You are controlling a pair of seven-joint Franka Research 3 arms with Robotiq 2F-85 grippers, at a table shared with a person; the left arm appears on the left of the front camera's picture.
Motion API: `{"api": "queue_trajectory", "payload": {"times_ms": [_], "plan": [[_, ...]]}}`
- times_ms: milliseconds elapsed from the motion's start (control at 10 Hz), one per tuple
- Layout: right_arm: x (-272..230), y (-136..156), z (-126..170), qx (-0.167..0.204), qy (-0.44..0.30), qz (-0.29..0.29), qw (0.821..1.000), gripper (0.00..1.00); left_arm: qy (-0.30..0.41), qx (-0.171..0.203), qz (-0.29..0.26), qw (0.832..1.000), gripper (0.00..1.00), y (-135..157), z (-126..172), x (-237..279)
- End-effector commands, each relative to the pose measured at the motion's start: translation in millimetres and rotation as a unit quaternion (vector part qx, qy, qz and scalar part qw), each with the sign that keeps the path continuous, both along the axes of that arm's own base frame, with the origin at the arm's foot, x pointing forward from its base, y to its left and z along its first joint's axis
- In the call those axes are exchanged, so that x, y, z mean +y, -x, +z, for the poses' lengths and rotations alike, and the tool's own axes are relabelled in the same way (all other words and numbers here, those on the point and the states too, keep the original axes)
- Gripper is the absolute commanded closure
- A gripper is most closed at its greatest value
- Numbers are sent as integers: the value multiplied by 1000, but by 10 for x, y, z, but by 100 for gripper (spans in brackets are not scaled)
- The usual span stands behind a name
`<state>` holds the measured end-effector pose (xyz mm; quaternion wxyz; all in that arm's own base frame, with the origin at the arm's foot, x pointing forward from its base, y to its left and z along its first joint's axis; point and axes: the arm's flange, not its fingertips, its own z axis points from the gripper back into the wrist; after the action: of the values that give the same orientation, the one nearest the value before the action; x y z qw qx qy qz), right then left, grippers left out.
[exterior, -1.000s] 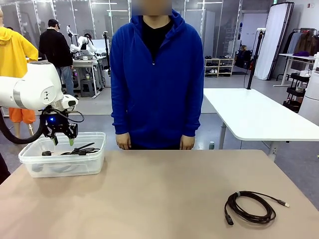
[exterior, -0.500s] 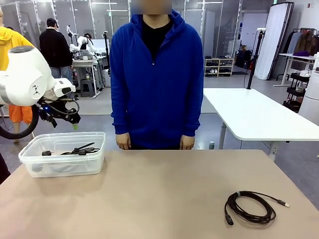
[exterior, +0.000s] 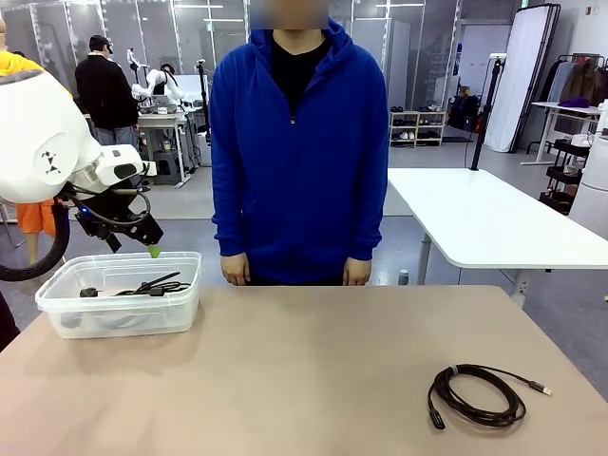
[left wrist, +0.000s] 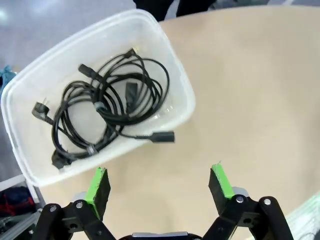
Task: Organize and store the cables.
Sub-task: Place the USB Extension Cable into the Organizing box.
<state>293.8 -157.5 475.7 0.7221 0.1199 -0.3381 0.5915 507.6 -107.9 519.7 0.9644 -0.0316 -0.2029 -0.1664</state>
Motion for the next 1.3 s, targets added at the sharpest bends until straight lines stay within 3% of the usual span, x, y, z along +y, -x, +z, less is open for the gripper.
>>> {"api": "queue_trajectory", "payload": {"times_ms": [0,200,300,1000,1200], "plan": [[10,0,7,3,7,-3,1000,0,-8,3,4,1000,0,393,39,66],[10,0,7,3,7,-3,1000,0,25,0,28,999,0,697,54,189],[10,0,7,3,7,-3,1000,0,-2,1,0,1000,0,348,54,32],[-1,0,0,0,0,0,1000,0,-2,1,0,1000,0,348,54,32],[392,-54,260,-28,143,89,985,0,-2,1,0,1000,0,348,54,32]]}}
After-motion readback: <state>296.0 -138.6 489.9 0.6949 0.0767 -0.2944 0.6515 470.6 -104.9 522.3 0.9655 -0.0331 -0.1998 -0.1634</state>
